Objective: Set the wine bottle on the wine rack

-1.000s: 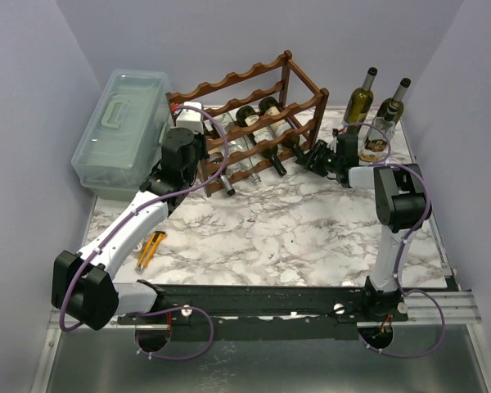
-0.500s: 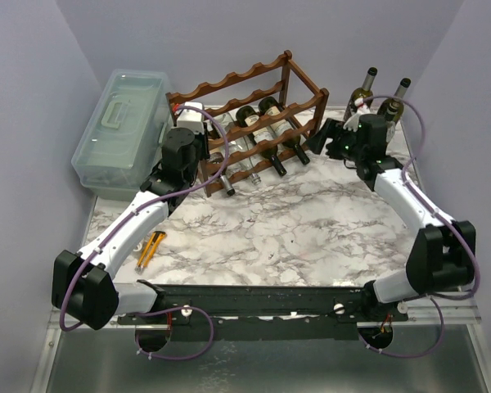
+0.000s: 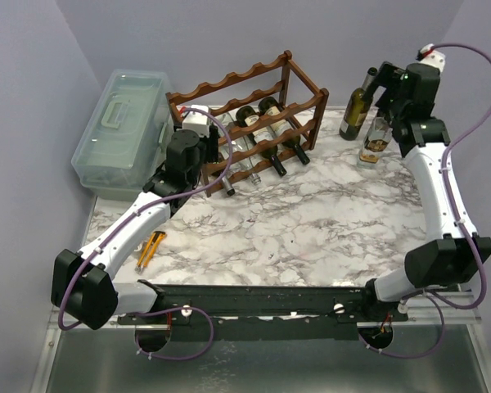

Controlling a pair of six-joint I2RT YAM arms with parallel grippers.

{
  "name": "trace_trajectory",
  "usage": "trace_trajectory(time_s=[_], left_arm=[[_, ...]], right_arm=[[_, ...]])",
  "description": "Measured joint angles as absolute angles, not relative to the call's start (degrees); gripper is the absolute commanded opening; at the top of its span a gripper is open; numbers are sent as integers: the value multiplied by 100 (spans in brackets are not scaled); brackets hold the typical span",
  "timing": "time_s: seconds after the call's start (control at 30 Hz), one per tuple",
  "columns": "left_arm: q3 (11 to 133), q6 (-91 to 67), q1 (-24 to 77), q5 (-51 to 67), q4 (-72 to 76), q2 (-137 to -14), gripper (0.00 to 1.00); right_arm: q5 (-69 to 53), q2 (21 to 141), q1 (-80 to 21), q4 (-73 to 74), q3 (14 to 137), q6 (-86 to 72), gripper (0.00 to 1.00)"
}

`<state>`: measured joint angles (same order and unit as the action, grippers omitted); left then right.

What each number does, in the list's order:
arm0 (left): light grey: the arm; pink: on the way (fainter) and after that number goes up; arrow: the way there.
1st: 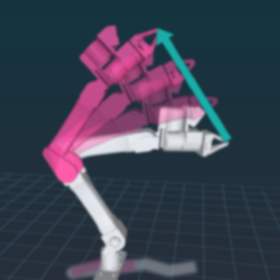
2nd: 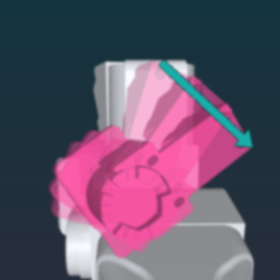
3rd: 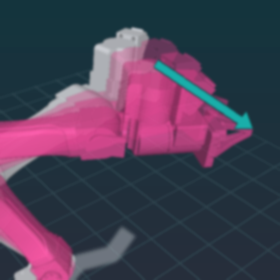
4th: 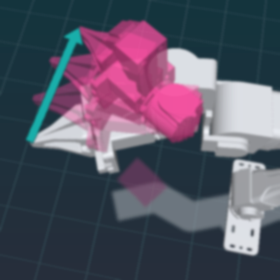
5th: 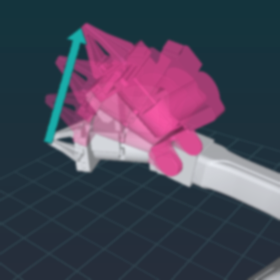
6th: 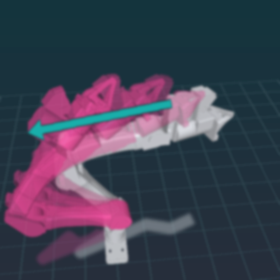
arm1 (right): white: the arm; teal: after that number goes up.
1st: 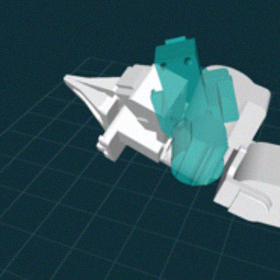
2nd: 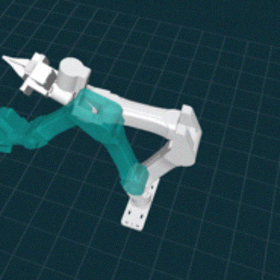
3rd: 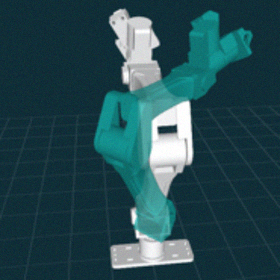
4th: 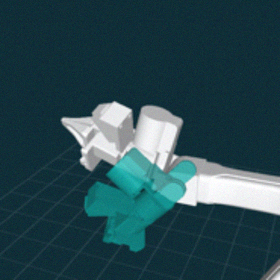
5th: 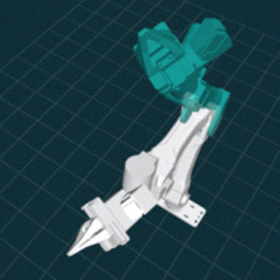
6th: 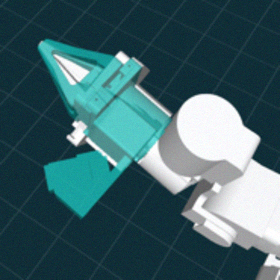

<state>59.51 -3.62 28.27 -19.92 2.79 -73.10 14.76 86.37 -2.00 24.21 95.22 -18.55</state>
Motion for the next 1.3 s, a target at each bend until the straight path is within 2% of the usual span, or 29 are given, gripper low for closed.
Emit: trace_trajectory(time_s=[0.13,0.3,0.57,0.67,0.9,1.07,1.1,1.13,1.3], left_arm=[[5951,-342,2902,-1968,128,-7310,81],[5951,-336,2919,-1949,69,-7295,86],[5948,-311,2928,-1953,49,-7188,88],[5948,-296,2928,-1953,49,-7164,88],[5937,-270,2928,-1953,51,-7157,93],[5933,-244,2928,-1953,49,-7126,94],[5933,-237,2928,-1953,49,-7107,94],[5933,-235,2928,-1953,49,-7083,94],[5933,-239,2928,-1894,78,-6917,90]], right_arm=[[1730,9192,266,2858,9966,-1955,100],[1881,9883,360,3212,10353,-2005,98],[1881,10431,355,3334,10425,-1981,77],[1966,10506,355,3288,10383,-1907,72],[2226,10506,355,2956,9968,-1605,45],[2150,10501,349,2729,9880,-1426,8],[2110,10501,346,2707,9880,-1415,3],[2062,10492,344,2687,9880,-1422,1],[1964,10123,45,2689,9491,-1505,1]])
